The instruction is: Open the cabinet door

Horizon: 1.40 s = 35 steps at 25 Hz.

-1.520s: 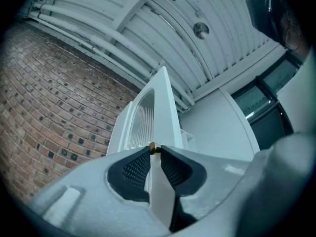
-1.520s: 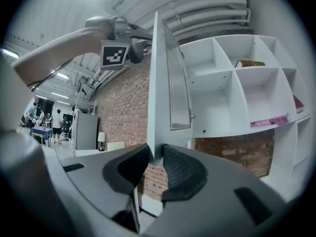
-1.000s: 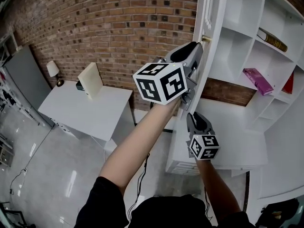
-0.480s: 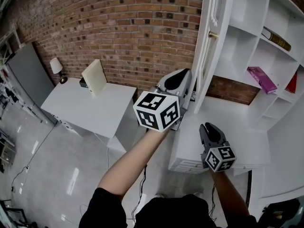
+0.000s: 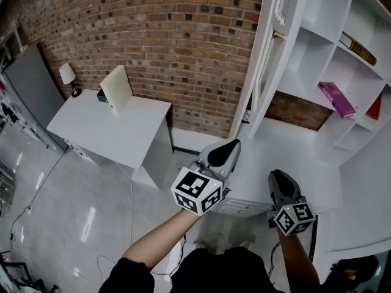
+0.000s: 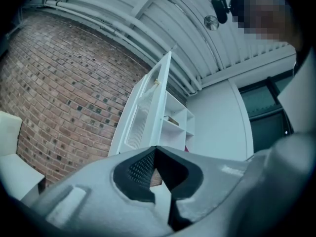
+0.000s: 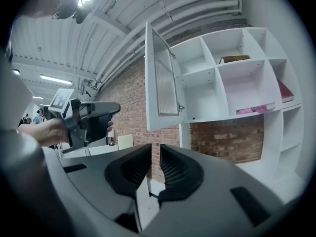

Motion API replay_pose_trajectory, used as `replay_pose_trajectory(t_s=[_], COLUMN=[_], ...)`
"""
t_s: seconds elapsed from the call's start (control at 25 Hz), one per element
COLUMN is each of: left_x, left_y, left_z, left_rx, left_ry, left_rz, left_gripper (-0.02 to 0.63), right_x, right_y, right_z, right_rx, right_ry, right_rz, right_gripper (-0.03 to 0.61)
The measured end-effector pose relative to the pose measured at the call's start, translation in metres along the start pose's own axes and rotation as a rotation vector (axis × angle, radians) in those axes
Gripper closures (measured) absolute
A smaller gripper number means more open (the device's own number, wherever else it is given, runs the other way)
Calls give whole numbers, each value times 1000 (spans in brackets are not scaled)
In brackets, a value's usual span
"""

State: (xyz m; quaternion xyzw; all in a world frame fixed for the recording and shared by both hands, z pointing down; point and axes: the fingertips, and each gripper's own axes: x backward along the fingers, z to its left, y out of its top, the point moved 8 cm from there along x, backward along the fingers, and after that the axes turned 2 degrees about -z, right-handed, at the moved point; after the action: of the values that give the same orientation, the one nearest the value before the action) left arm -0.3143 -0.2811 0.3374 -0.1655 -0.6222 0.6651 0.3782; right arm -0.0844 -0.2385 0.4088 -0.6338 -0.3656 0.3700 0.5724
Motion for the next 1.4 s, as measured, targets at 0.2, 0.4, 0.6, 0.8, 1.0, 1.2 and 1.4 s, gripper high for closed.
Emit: replay_pose_trajectory(t_s=[0.2, 0.4, 0.6, 0.8, 1.0, 1.2, 1.4], left_x=[43, 68, 74, 70, 36, -20, -52], left_y=[-59, -110, -151, -167, -189, -215, -252], left_z=[-24, -38, -56, -97, -153, -239, -313], left_rx=[62, 97, 128, 118, 108, 63, 16], left_ry=[-9, 14, 86, 120, 127, 147, 263], left_rz=[74, 131, 178, 204, 236, 239, 233], left_gripper=[595, 594, 594, 594, 594, 595, 595], right_x=[34, 53, 71, 107, 169, 256, 341], right_y=[-14, -17, -20, -20, -20, -32, -54], right_z=[-12, -13, -34, -61, -124, -212, -300], right_rx=[-13, -2, -3, 5, -13, -48, -78], right_ry=[-72, -131, -143, -148, -153, -127, -108], right_rz=[32, 43, 47, 43, 21, -10, 10], right_gripper=[577, 577, 577, 577, 577, 577, 577])
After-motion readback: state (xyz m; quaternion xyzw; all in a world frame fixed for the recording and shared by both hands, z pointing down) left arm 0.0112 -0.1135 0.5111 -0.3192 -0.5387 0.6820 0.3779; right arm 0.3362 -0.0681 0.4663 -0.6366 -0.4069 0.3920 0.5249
